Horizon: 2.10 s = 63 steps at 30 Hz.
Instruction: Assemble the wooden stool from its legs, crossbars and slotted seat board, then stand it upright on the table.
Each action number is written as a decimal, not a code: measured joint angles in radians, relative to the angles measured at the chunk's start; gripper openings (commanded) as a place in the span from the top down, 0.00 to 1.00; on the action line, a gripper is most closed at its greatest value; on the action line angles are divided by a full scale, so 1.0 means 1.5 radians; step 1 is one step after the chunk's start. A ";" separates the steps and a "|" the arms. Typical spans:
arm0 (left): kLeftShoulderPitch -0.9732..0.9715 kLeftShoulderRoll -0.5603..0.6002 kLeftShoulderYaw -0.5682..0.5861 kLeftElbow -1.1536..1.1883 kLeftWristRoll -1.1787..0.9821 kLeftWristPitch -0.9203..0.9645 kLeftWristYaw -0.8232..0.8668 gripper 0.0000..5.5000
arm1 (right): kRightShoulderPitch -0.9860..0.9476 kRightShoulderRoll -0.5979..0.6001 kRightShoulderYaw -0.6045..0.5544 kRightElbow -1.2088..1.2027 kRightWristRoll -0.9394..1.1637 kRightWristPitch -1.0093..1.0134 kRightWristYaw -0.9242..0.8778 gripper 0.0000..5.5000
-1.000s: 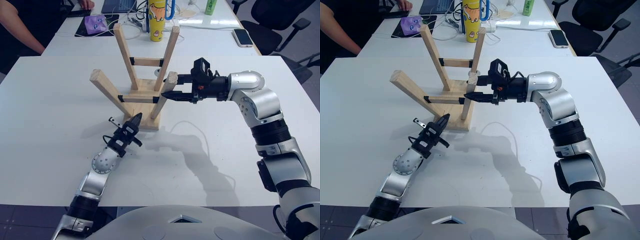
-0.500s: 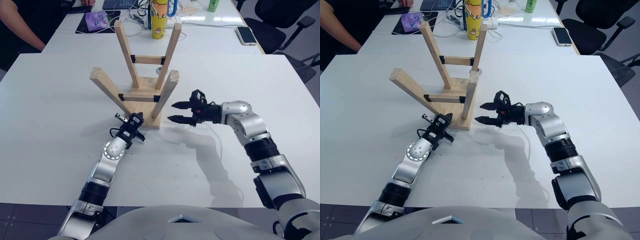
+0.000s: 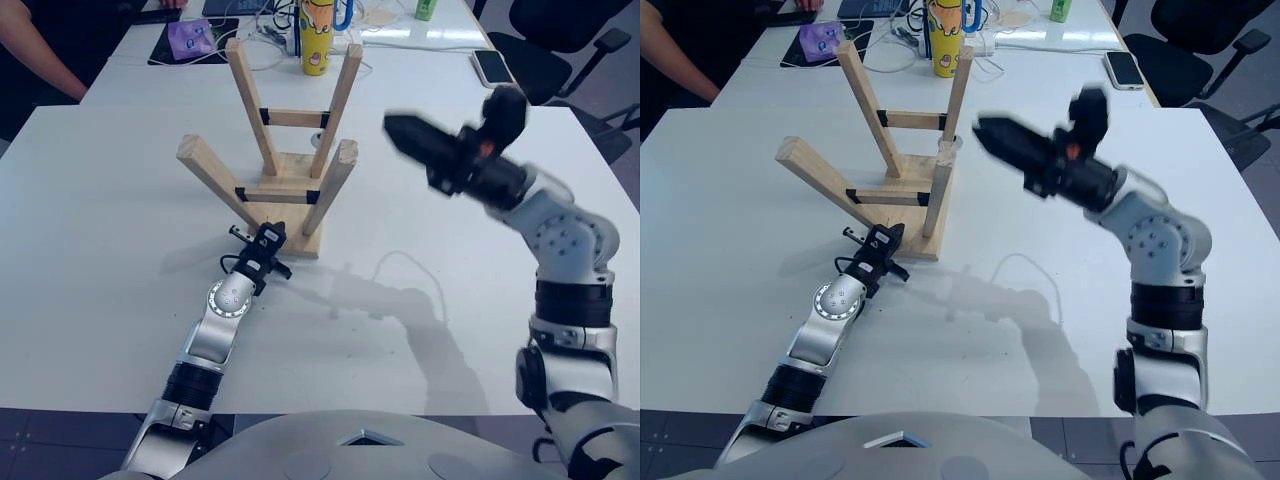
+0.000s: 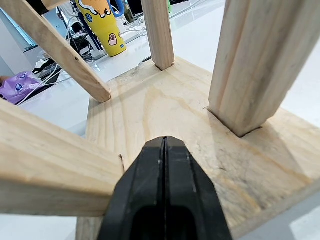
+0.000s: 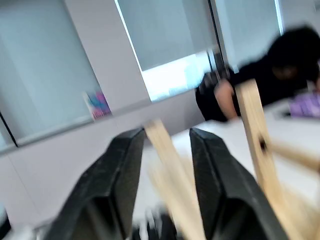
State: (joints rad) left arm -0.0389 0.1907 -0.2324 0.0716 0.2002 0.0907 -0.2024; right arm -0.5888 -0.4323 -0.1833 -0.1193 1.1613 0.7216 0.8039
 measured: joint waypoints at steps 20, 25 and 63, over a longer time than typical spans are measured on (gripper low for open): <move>-0.003 -0.013 -0.008 -0.004 -0.004 0.020 -0.004 1.00 | 0.007 0.096 0.264 -0.050 -0.190 -0.118 -0.172 1.00; -0.003 -0.017 -0.008 -0.003 -0.012 0.021 -0.004 1.00 | -0.021 0.149 0.098 -0.018 -0.002 -0.103 -0.194 1.00; 0.307 0.035 0.158 -0.312 -0.115 -0.237 0.069 1.00 | 0.333 0.209 0.122 -0.112 -0.470 -0.253 -0.482 1.00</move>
State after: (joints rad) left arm 0.4223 0.2438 0.0053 -0.3970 0.0282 -0.2652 -0.0995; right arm -0.0891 -0.1193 -0.0006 -0.2872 0.4564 0.3427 0.0815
